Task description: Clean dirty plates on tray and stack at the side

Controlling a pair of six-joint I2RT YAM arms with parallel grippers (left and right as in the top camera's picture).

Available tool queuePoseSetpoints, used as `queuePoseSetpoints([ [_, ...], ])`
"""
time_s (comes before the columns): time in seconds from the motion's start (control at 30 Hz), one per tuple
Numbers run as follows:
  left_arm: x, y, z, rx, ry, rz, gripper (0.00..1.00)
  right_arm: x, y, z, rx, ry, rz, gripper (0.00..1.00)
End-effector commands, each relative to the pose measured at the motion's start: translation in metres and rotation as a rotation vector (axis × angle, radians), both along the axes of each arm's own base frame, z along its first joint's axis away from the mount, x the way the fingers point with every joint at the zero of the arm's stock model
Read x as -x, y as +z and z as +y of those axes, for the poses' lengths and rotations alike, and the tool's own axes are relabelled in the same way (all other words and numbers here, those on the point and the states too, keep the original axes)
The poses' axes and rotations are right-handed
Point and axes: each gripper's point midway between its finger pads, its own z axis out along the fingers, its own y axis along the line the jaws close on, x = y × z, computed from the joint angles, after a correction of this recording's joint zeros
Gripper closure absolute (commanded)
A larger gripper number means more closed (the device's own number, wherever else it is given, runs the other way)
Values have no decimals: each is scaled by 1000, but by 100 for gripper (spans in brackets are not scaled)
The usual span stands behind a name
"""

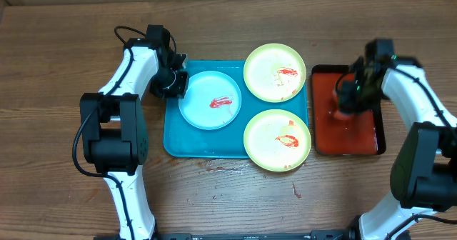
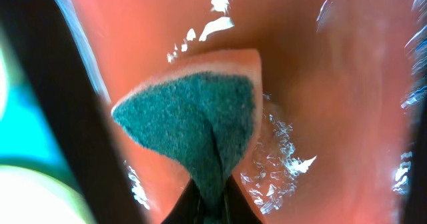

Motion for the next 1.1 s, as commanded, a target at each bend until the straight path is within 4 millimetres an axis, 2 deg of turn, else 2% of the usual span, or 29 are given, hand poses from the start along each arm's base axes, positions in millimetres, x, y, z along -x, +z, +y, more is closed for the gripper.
queuePoseSetpoints([
  [0.0,-3,-1,-1,2,16,0,96,-24,47,3,-21,-46,-80,96],
  [0.13,-3,-1,-1,3,74,12,96,-23,64,6,-34,-88,-66,96],
  [0.43,1,-2,-1,4,188,51,96,-18,62,6,13,-203,-27,96],
  [0.73,5,-2,-2,0,168,61,96,-16,62,25,2,-154,-19,96],
  [0.9,9,-2,-3,-2,77,59,96,-20,74,66,-68,-5,-56,96],
  [0.97,10,-2,-1,-3,66,63,96,-22,82,87,-74,49,-77,96],
  [1.07,15,-2,2,-5,65,82,96,-27,97,128,-98,141,-133,96],
])
